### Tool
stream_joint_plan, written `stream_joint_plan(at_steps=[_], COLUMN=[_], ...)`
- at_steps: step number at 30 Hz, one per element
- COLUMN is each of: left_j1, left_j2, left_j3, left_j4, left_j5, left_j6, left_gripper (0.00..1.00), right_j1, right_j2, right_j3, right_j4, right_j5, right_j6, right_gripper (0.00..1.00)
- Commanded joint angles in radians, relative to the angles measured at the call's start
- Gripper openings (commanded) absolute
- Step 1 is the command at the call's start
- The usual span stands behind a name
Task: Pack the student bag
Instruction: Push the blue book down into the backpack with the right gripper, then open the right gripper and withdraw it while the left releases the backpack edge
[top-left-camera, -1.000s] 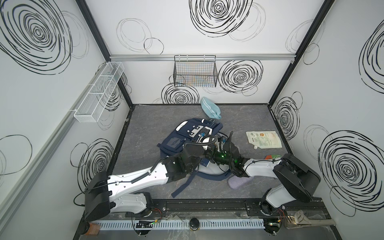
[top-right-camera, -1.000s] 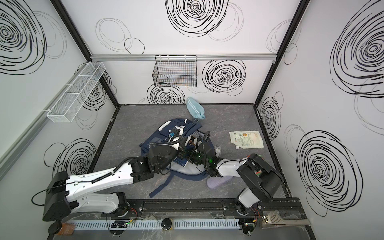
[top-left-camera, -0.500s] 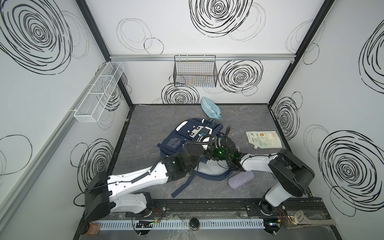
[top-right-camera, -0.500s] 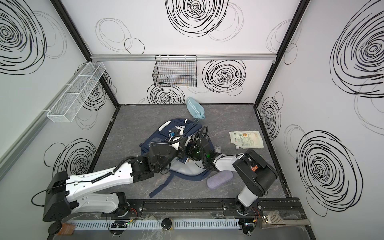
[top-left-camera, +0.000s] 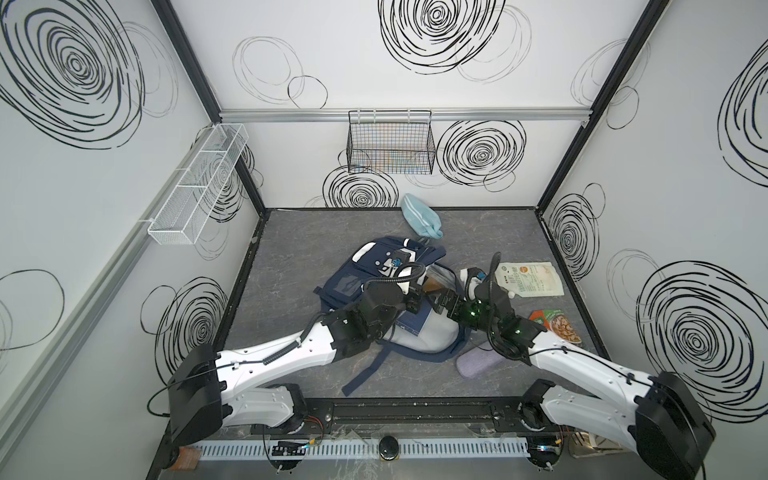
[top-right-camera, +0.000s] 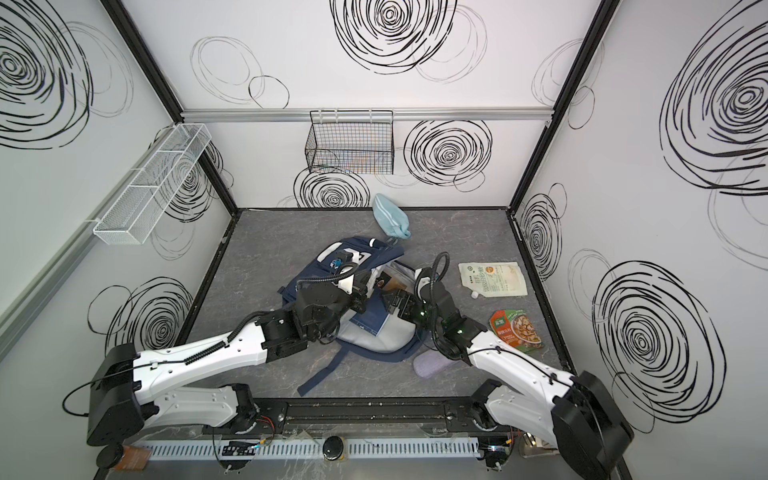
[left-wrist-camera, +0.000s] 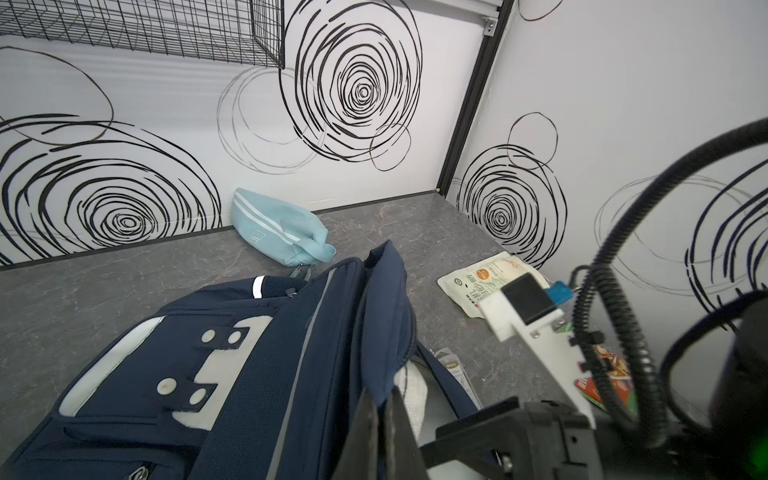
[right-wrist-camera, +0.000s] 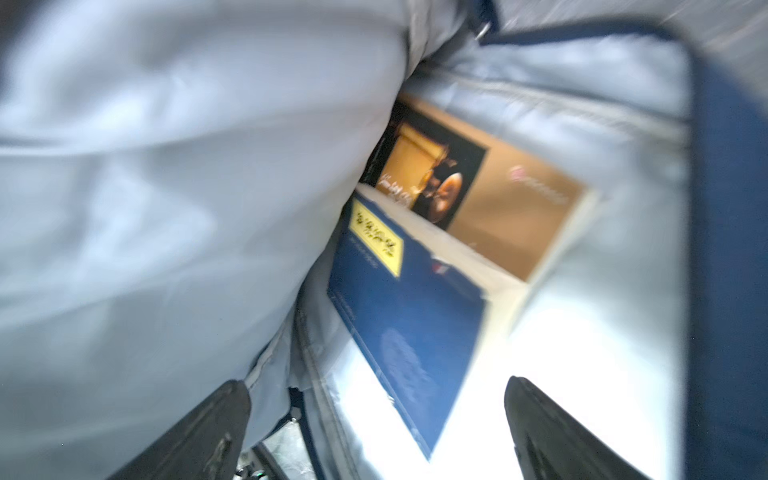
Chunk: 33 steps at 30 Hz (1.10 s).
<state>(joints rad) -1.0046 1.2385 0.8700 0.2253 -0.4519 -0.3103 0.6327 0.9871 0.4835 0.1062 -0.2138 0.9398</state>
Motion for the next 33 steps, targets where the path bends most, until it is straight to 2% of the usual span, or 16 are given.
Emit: stream_joint_plan(at_steps=[1, 5, 8, 10, 14, 18, 21, 26, 33], left_j1=[0.02, 0.028, 0.033, 0.033, 0.039, 0.055, 0.067, 0.079, 0.117], left_j2=[0.012, 0.014, -0.011, -0.034, -0.104, -0.166, -0.197, -0.208, -0.122], left_j3=[-0.005, -0.023, -0.042, -0.056, -0.095, -0.138, -0.156, -0.175, -0.154], left_j4=[0.134, 0.117, 0.107, 0.091, 0.045, -0.003, -0.038, -0.055, -0.042], left_j5=[-0.026, -0.071, -0.107, -0.141, -0.204, -0.219, -0.219, -0.21, -0.099], left_j6=[-0.031, -0.043, -0.052, -0.054, -0.06, -0.087, -0.104, -0.111, -0.15], left_gripper=[0.0, 0.0, 0.0, 0.0, 0.0, 0.0, 0.0, 0.0, 0.0], right_j1=[-0.039, -0.152, -0.232, -0.247, -0.23, -0.193, -0.159, -0.097, -0.119], right_j2=[-0.14, -0.258, -0.207, -0.127, 0.039, 0.161, 0.237, 0.348, 0.52], right_j3=[-0.037, -0.074, -0.083, -0.068, -0.011, 0.024, 0.072, 0.162, 0.351], right_j4=[-0.189, -0.261, -0.216, -0.175, -0.118, -0.049, -0.016, 0.056, 0.072], right_j5=[0.158, 0.19, 0.074, 0.002, -0.1, -0.131, -0.165, -0.174, -0.216], right_j6=[-0.107, -0.164, -0.201, -0.204, -0.186, -0.173, -0.166, -0.169, -0.216], right_gripper=[1.0, 0.98, 0.92, 0.87, 0.75, 0.72, 0.64, 0.62, 0.62])
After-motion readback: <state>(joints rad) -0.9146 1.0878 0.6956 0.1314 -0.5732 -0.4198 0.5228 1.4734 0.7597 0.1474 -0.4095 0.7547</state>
